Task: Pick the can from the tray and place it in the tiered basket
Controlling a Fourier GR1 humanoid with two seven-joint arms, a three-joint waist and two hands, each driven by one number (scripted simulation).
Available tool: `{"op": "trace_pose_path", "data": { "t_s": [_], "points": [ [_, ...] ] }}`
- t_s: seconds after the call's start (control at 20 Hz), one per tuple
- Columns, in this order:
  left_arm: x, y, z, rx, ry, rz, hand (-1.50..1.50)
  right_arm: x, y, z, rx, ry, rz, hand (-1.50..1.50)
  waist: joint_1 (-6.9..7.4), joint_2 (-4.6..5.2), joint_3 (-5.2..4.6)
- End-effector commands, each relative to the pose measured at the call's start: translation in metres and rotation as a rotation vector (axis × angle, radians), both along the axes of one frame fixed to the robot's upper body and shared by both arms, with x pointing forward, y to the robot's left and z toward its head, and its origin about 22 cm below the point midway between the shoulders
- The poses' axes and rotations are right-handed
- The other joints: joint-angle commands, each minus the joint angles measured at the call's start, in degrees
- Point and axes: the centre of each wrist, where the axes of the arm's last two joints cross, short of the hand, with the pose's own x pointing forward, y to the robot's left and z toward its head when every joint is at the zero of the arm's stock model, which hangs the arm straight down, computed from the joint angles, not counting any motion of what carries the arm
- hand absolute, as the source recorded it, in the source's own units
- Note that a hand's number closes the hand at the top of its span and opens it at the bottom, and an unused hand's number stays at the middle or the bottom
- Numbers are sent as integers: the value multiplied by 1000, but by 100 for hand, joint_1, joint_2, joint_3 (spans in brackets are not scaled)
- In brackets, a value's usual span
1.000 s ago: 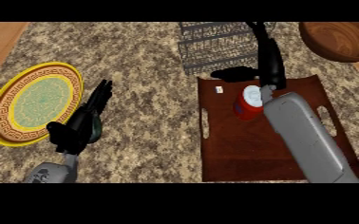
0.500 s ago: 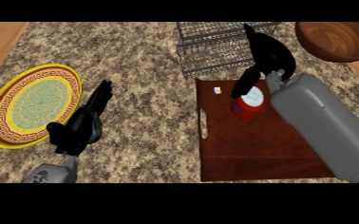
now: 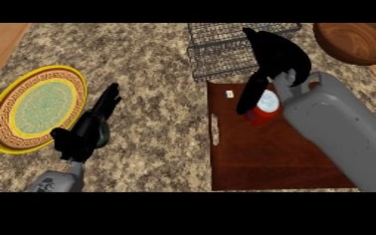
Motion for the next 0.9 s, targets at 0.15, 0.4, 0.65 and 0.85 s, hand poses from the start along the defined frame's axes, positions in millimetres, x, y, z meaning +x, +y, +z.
{"op": "trace_pose_path", "data": {
  "t_s": [0.15, 0.4, 0.65, 0.85],
  "points": [
    [6, -9, -6, -9, 8, -12, 0, -15, 11, -17, -200, 30, -197, -150, -8, 61, -36],
    [-12, -5, -10, -26, 11, -29, 0, -1, -2, -41, -251, 149, -273, -150, 106, 66, -36],
    [15, -7, 1, -30, -3, -18, 0, -7, 7, -62, -200, 164, -276, -150, 88, 98, -32],
    [-3, -9, -19, -24, 20, -39, 0, -12, -23, -72, -202, 162, -273, -150, 83, 91, -30]
  ]
}}
